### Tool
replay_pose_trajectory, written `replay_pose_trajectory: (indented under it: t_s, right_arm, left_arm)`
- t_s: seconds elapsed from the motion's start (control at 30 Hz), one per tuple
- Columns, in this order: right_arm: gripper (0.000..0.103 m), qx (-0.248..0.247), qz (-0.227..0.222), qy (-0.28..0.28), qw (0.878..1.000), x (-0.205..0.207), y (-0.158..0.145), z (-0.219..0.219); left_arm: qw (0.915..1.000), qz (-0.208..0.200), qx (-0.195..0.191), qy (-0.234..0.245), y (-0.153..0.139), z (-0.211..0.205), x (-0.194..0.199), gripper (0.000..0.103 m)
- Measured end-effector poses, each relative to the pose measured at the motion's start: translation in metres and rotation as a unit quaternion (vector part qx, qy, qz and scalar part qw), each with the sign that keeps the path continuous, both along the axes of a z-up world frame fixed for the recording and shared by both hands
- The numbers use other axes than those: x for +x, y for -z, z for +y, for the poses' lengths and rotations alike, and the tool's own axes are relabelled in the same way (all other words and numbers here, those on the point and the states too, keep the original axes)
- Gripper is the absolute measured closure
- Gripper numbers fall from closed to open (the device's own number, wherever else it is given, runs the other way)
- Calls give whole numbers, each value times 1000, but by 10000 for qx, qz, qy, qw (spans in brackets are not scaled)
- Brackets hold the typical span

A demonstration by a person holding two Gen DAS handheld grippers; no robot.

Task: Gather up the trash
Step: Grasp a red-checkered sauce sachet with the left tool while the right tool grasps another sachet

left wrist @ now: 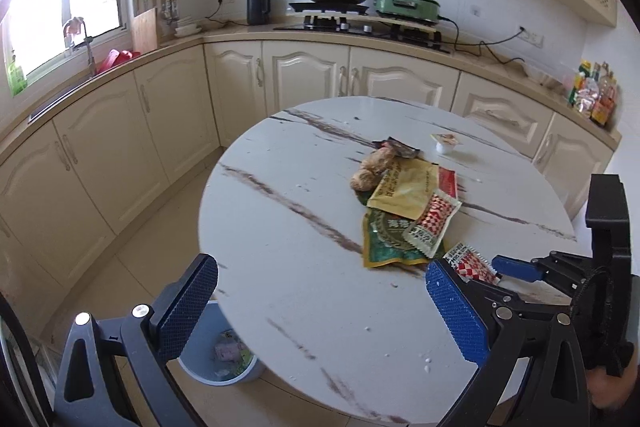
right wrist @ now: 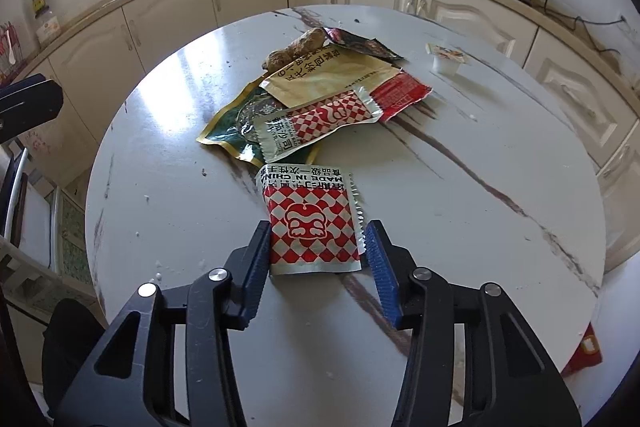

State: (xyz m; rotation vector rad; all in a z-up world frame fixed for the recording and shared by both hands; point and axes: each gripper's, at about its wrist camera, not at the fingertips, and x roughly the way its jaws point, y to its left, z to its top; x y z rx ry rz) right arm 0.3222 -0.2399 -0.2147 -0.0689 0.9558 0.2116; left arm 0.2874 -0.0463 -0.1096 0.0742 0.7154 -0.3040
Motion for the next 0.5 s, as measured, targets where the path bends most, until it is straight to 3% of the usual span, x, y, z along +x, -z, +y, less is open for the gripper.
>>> replay_pose_trajectory:
  t_s: [0.07, 0.33, 0.5]
  right_arm:
    - [87, 198, -42, -25, 9998, 1, -3, -10]
    - [94, 310, -208, 494, 9981, 4, -12, -61]
    - [94, 378, -295, 693, 9964, 10, -15, -81]
  left_arm:
    - [9997, 2, 52, 225, 8, -11, 4, 1]
    - [9933, 306, 384, 1044, 41, -74, 62, 1]
    - [9906, 496, 572, 1139, 62, -108, 106, 3]
